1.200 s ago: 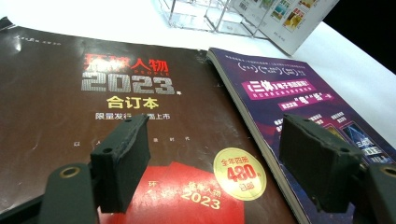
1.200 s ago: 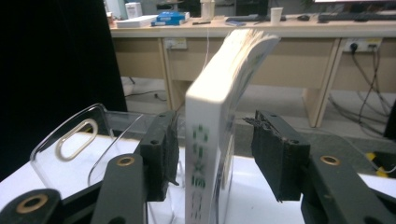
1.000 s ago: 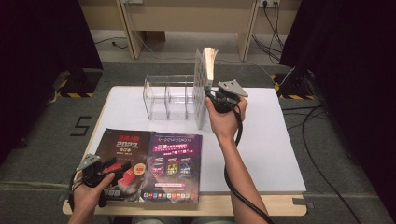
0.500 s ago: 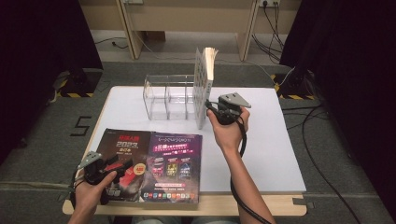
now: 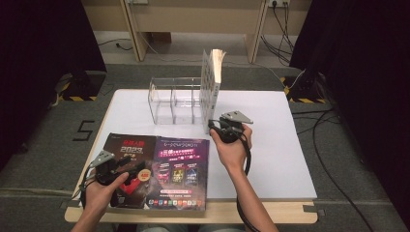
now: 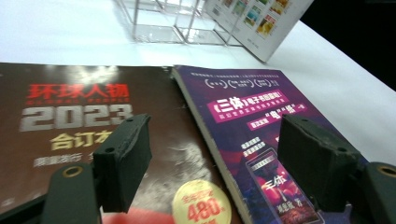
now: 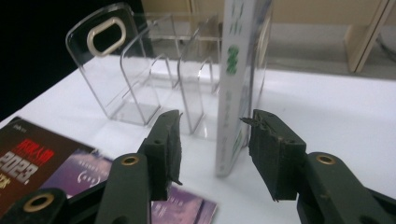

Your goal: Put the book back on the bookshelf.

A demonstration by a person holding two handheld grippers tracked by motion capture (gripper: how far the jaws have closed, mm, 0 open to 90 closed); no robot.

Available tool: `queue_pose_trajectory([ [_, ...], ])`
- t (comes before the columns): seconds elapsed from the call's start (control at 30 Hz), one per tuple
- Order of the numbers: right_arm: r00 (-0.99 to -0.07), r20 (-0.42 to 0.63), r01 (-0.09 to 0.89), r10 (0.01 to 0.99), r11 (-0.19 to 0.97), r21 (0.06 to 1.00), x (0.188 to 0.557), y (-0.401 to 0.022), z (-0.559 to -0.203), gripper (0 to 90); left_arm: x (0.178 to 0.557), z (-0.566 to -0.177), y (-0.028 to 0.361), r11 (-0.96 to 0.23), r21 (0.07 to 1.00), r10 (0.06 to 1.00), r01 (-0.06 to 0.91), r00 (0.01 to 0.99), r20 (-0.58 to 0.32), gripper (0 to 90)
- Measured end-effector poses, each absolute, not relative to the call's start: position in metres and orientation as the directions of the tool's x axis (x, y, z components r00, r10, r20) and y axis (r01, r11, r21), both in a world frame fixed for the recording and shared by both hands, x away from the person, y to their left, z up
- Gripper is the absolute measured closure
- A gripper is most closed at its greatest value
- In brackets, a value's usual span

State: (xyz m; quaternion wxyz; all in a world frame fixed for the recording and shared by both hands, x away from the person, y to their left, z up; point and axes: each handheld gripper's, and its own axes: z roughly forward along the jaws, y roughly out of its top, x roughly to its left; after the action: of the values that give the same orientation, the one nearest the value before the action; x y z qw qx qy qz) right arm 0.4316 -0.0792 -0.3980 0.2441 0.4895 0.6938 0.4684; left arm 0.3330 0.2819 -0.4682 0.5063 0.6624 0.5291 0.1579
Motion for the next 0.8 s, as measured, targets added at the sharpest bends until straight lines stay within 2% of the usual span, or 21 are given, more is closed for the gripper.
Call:
queue_pose_trajectory([
  [0.33,-0.429,0.139,0.528,0.892,0.123,0.84,0.428,-0.067,-0.427,55.6,0.353,-0.48,0.26,0.04,0.805,0.842,0.592,0.414,-0.346,26.9],
  [0.8,-0.44,0.178,0.622,0.88,0.156,0.767,0.435,-0.059,-0.464,57.2,0.373,-0.494,0.245,0.042,0.766,0.84,0.642,0.392,-0.375,30.8],
])
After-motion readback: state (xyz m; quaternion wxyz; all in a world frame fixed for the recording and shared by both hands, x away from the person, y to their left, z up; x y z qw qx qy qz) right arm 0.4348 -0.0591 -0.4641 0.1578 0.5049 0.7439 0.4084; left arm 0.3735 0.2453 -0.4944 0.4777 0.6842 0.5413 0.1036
